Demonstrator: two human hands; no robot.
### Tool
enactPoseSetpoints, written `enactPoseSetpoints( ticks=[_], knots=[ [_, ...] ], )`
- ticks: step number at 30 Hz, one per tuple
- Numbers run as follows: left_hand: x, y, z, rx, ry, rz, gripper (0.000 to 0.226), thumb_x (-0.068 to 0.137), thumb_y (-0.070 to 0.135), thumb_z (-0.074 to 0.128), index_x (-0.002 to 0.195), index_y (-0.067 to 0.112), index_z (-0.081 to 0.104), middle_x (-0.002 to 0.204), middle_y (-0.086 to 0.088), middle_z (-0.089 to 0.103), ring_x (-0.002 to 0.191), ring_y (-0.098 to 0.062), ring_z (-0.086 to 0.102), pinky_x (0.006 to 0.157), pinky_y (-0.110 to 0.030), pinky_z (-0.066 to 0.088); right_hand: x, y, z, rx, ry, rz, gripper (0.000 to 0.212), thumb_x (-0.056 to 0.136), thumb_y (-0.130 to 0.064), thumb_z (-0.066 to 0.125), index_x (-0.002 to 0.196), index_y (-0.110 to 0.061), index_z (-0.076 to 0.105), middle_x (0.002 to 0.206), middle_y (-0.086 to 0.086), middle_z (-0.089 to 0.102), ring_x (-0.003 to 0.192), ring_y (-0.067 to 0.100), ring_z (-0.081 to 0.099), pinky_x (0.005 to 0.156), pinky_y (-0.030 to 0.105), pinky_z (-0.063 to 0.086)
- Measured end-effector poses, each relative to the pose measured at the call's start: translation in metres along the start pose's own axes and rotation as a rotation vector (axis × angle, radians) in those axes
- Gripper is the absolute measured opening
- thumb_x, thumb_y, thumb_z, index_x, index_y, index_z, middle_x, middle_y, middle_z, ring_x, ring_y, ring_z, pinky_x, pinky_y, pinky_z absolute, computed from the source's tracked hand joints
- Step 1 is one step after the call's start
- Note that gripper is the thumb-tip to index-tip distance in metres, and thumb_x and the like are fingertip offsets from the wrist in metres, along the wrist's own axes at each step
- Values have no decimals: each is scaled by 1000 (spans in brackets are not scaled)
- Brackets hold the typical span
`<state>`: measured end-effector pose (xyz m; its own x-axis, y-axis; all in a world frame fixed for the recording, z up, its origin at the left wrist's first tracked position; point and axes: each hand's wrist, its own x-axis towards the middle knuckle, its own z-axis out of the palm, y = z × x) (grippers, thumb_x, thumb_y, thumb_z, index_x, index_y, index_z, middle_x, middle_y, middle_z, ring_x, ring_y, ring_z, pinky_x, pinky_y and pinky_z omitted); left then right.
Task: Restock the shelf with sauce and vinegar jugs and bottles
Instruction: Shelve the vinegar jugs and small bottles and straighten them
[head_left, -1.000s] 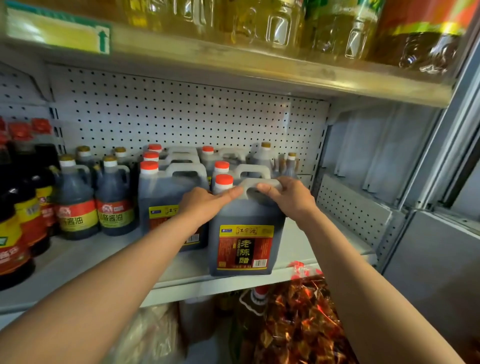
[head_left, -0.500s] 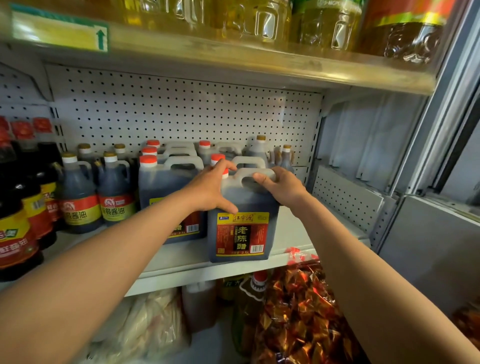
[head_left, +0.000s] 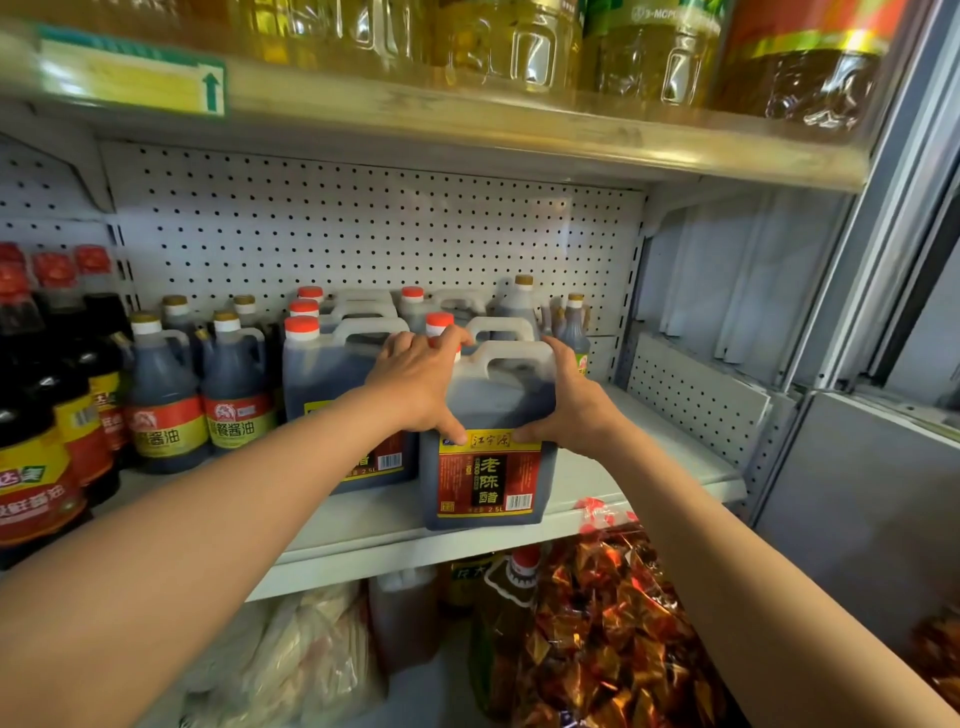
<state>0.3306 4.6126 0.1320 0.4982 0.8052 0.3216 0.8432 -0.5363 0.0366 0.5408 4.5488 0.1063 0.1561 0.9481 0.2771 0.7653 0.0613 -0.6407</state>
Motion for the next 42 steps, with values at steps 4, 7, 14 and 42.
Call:
enactPoseSetpoints(
  ticks=[4, 7, 14, 42],
  knots=[
    [3, 3, -4, 75, 27, 1, 119, 43, 64, 89, 138, 34, 26, 143, -7, 35, 136, -31, 24, 109, -41, 28, 3, 2, -1, 29, 1, 19, 105, 61, -18, 96, 143, -21, 30, 129, 4, 54, 123, 32, 53, 91, 50, 56],
    [6, 5, -6, 100, 17, 8, 116, 42, 63, 90, 136, 31, 31, 139, -6, 38, 132, -30, 32, 107, -40, 31, 6, 3, -2, 37, -4, 22, 98, 59, -19, 97, 135, -21, 35, 117, -2, 51, 115, 29, 54, 82, 53, 59],
    [10, 3, -1, 62, 32, 7, 111, 42, 63, 90, 131, 33, 32, 131, -6, 43, 124, -28, 37, 100, -38, 37, 22, 7, -5, 62, -33, 11, 89, 57, -16, 98, 118, -27, 35, 96, -14, 46, 95, 26, 54, 41, 25, 53],
    [66, -6, 9, 354, 4, -31, 120, 47, 75, 82, 137, 17, 27, 130, -20, 46, 123, -37, 39, 108, -44, 30, 90, 22, 10, -26, 2, -26, 93, 58, -19, 97, 131, -19, 40, 113, 8, 60, 96, 34, 63, 62, 53, 61]
  ],
)
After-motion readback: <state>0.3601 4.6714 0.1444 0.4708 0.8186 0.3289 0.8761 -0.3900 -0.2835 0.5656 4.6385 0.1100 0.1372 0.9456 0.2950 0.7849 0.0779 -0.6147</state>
